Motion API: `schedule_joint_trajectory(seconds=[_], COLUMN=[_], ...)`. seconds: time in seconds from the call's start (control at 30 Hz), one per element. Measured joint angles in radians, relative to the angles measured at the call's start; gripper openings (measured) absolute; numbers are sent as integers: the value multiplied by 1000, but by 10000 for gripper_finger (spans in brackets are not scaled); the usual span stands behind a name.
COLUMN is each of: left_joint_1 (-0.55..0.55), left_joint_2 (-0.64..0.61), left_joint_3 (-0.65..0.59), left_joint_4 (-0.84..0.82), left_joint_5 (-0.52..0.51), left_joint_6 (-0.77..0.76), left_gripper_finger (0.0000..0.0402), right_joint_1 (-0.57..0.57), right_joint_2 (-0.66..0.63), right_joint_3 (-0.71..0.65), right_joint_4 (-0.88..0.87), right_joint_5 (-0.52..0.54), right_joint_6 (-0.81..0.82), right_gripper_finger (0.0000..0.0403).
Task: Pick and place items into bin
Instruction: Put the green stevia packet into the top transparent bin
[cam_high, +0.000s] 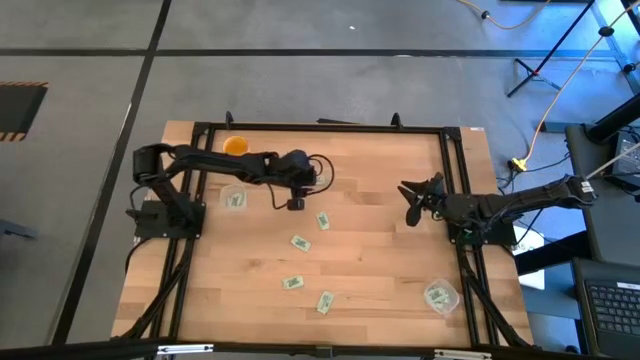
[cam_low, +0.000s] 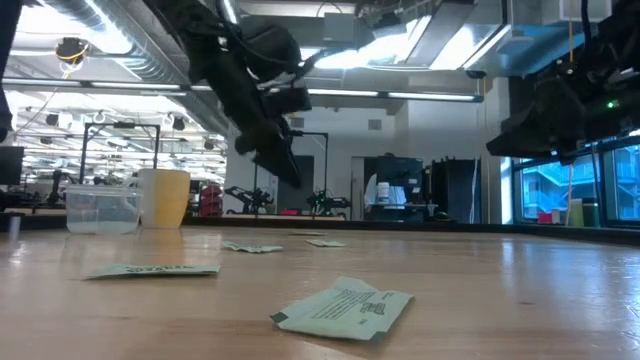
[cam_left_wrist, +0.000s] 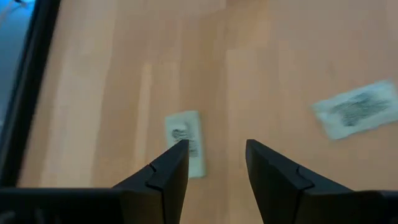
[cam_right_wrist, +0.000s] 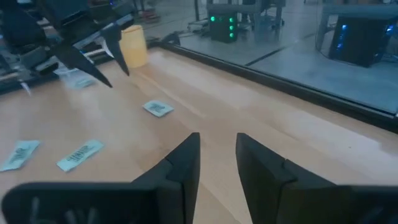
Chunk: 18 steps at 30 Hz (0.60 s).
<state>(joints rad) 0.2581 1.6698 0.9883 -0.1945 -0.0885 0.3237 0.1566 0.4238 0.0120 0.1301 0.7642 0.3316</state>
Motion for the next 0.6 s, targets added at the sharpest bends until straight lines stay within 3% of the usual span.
schedule_joint_trajectory(seconds=[0.2,0.6], left_joint_1=[1,15], left_joint_2=[81,231], left_joint_3=[35,108], left_joint_4=[-8,-59], left_joint_5=[-117,-124], left_joint_6=[95,83], left_gripper_finger=[153,153], right_joint_1=[0,0], right_joint_2=[1,1], right_joint_3=[-1,-1], right_joint_4=[0,0], right_joint_5=[-5,-5], right_joint_6=[3,1], right_gripper_finger=[106,106])
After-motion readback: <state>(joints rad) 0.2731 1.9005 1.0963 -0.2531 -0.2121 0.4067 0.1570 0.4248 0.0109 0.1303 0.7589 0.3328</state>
